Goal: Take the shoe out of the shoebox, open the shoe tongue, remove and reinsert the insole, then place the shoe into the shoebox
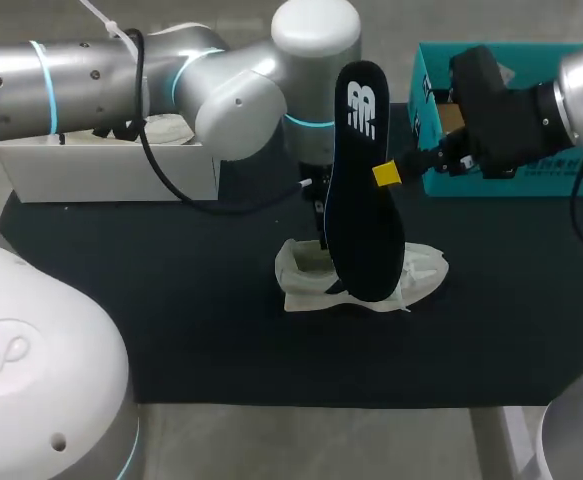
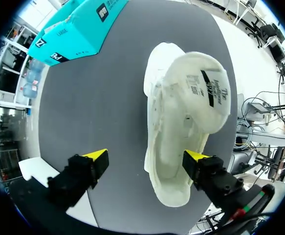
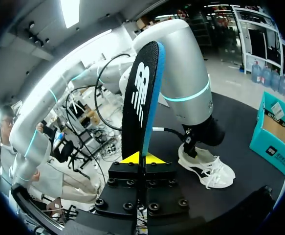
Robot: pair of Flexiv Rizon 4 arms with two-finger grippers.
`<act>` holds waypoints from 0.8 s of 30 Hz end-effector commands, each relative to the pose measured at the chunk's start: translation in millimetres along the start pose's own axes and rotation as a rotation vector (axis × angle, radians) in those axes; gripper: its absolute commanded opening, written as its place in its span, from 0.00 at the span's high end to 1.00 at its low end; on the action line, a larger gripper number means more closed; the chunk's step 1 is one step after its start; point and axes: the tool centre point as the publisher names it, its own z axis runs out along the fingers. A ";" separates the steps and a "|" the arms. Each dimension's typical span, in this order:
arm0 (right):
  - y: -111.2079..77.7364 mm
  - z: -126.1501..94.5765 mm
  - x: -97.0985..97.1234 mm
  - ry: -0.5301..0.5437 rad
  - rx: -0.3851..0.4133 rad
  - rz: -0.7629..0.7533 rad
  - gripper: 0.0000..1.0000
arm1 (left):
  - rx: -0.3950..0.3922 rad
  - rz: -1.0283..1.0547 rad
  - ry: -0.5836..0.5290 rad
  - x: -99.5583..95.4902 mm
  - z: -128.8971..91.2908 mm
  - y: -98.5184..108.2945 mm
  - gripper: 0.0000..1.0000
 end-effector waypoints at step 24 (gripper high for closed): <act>2.4 3.4 -0.6 0.000 0.003 0.001 1.00 | -0.005 0.025 0.061 12.5 46.8 -32.4 1.00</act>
